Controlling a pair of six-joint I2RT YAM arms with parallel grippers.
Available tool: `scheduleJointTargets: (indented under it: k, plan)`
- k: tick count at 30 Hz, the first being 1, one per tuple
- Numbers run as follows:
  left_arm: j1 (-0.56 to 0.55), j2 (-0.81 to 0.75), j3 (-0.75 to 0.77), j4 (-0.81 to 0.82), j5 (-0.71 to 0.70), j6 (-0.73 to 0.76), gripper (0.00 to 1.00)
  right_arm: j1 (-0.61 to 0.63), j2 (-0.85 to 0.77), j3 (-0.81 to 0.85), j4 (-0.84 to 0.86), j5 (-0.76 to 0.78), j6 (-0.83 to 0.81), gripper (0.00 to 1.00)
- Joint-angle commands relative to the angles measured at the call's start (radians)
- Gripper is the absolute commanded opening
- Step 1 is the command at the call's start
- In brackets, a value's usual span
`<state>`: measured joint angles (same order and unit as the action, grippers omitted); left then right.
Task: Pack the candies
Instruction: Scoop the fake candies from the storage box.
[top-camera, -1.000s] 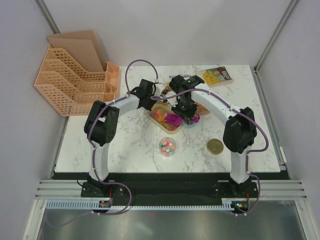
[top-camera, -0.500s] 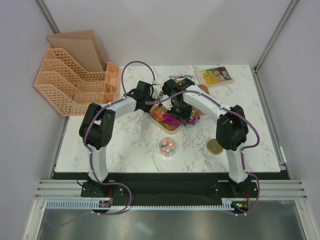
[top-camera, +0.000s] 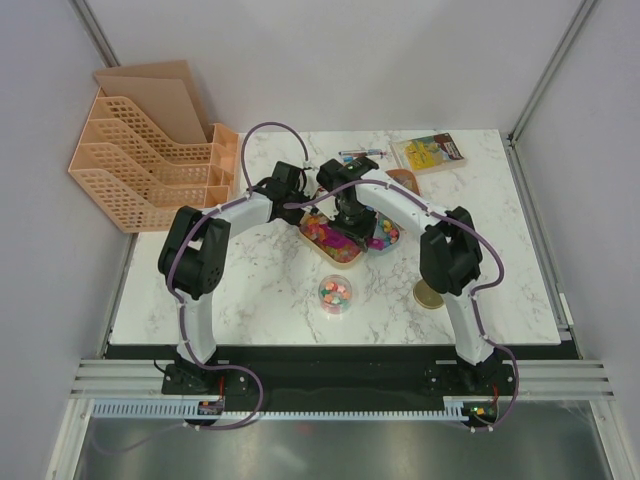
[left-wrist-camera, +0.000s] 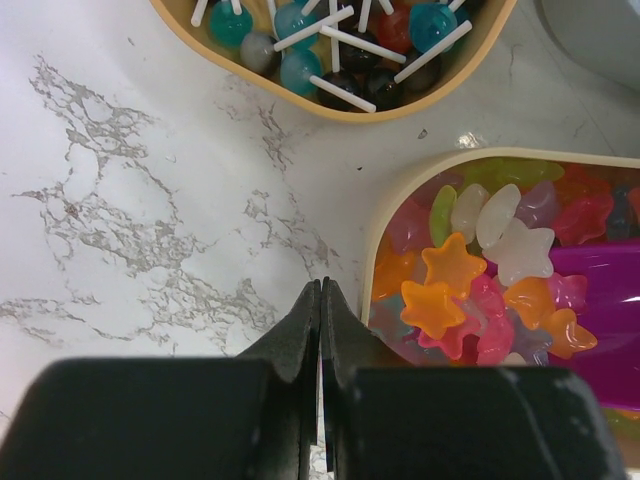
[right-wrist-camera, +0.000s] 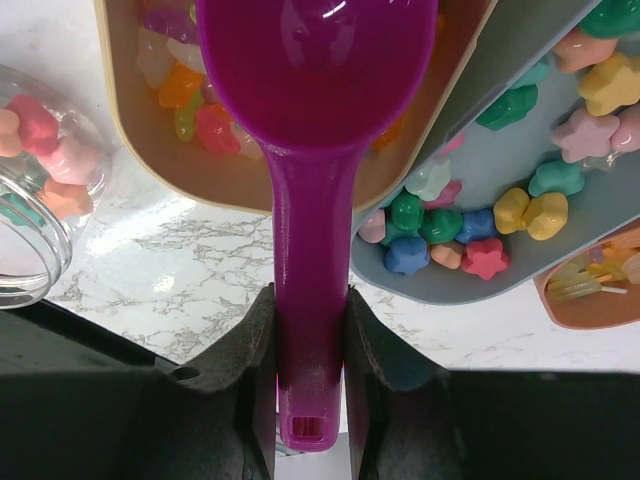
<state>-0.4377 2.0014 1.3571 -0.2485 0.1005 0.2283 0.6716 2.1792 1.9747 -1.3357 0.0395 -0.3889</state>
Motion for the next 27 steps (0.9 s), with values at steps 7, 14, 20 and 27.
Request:
scheduleJointTargets:
  k: [7, 14, 20, 27]
  plan:
    - [-0.012, -0.064, 0.005, -0.009, 0.067, -0.060, 0.02, 0.023, 0.068, 0.065, -0.076, -0.038, 0.001, 0.00]
    - [-0.010, -0.076, 0.007, -0.035, 0.054, -0.058, 0.02, 0.019, 0.100, 0.053, -0.059, -0.127, -0.030, 0.00]
    - [0.002, -0.087, 0.019, -0.069, 0.047, -0.046, 0.02, -0.006, 0.082, -0.036, -0.031, -0.167, -0.048, 0.00]
    - [0.022, -0.139, 0.017, -0.103, 0.031, -0.043, 0.02, -0.017, 0.090, 0.001, -0.005, -0.190, -0.044, 0.00]
